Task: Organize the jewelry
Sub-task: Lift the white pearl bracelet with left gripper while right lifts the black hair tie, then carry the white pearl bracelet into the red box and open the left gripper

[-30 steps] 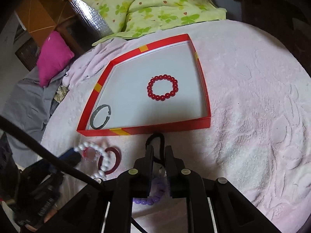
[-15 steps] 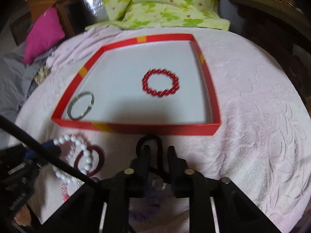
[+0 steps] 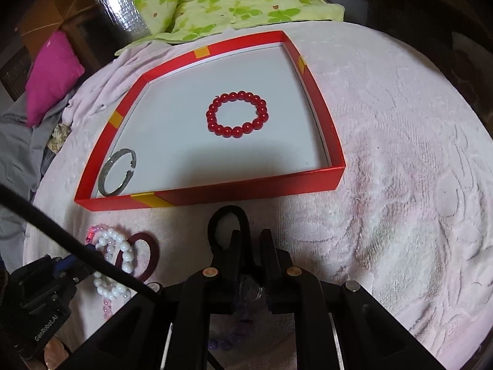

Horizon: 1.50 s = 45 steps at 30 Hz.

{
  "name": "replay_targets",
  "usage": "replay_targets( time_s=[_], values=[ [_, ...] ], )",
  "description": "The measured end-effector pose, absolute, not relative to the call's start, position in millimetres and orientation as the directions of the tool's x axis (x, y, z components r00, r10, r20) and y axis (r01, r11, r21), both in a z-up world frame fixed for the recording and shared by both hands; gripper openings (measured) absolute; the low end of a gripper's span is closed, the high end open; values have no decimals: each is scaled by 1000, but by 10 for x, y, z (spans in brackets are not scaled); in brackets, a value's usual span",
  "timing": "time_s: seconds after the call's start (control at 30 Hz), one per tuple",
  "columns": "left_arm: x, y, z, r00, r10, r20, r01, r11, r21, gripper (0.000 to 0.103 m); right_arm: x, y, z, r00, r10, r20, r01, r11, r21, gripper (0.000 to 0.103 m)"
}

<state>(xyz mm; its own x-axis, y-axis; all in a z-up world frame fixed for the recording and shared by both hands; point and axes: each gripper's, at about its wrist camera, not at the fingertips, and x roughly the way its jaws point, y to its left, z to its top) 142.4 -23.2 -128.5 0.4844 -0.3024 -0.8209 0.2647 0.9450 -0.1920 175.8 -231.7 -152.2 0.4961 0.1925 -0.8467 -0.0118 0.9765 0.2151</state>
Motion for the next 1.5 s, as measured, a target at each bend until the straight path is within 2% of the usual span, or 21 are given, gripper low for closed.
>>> replay_targets(
  time_s=[0.17, 0.37, 0.4, 0.43, 0.47, 0.57, 1.1, 1.5],
  values=[
    [1428, -199, -1297, 474, -304, -826, 257, 945, -200, 35, 1759, -2327, -1528, 500, 202, -842, -11, 974, 227, 15],
    [1418, -193, -1289, 466, -332, -820, 274, 936, -223, 38, 1710, -2239, -1503, 527, 162, -834, -30, 984, 173, 14],
    [1412, -192, -1291, 463, -338, -820, 278, 933, -227, 38, 1706, -2228, -1498, 533, 159, -831, -29, 985, 170, 11],
    [1410, -199, -1290, 465, -343, -816, 285, 931, -229, 29, 1700, -2230, -1491, 539, 155, -828, -22, 985, 171, 9],
    [1410, -218, -1288, 465, -344, -816, 292, 929, -226, 14, 1700, -2229, -1488, 541, 153, -827, -15, 985, 172, 8],
    [1405, -247, -1259, 486, -332, -809, 292, 933, -208, 10, 1695, -2245, -1458, 554, 160, -817, -2, 982, 191, 6],
    [1204, -149, -618, 623, -489, -611, 419, 868, -268, 10, 1393, -2318, -976, 689, 357, -631, -136, 919, 371, 6],
    [1572, -312, -176, 702, -505, -502, 464, 859, -215, 10, 1609, -2393, -797, 763, 290, -578, -89, 932, 350, 6]
  ],
)
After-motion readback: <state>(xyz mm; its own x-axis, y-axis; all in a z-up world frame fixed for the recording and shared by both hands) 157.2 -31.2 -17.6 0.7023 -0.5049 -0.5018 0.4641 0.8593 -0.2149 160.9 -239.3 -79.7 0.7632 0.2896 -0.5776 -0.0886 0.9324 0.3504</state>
